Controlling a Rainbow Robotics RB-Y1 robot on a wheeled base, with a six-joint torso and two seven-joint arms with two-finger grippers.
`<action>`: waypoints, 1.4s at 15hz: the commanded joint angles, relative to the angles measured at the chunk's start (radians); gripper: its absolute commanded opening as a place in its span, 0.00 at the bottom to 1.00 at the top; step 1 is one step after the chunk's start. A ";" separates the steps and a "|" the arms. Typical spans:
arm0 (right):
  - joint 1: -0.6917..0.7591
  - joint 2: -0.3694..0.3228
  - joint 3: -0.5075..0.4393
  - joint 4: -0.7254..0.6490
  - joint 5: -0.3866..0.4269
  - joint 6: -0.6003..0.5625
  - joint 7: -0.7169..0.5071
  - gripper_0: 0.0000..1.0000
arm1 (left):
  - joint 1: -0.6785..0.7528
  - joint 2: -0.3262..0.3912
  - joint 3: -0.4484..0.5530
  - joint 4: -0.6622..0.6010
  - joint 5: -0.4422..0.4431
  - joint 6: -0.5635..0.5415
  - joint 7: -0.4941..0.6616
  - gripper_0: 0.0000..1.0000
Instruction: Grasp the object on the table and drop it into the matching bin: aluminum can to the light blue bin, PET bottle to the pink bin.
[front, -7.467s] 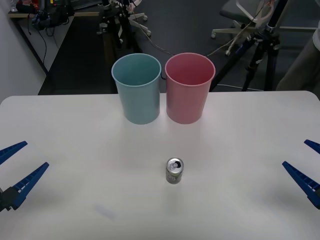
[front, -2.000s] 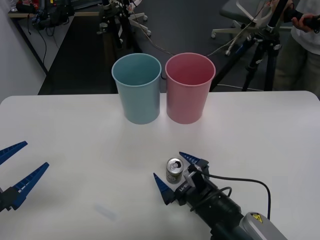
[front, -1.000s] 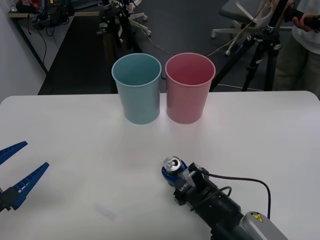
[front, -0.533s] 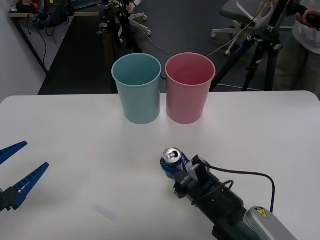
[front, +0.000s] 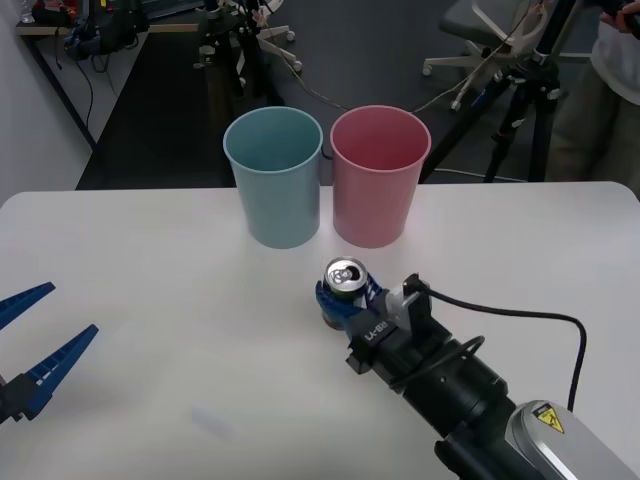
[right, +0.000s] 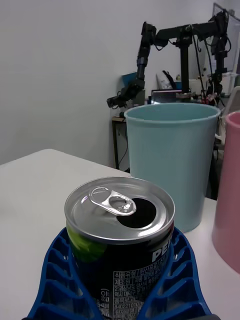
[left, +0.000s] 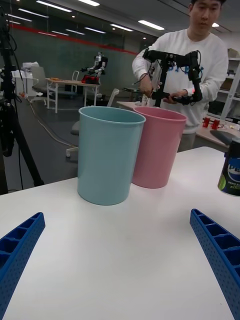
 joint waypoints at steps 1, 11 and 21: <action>-0.008 -0.027 -0.013 -0.090 0.087 0.019 -0.147 0.00 | 0.000 0.000 0.000 0.000 0.000 0.000 0.000 1.00; -0.241 -0.083 -0.090 -0.114 0.182 0.040 -0.473 0.00 | 0.000 0.000 0.000 0.000 0.000 0.000 0.000 1.00; -0.665 0.078 -0.102 0.312 0.242 0.082 -0.508 0.00 | 0.000 0.000 0.000 0.000 0.000 0.000 0.000 1.00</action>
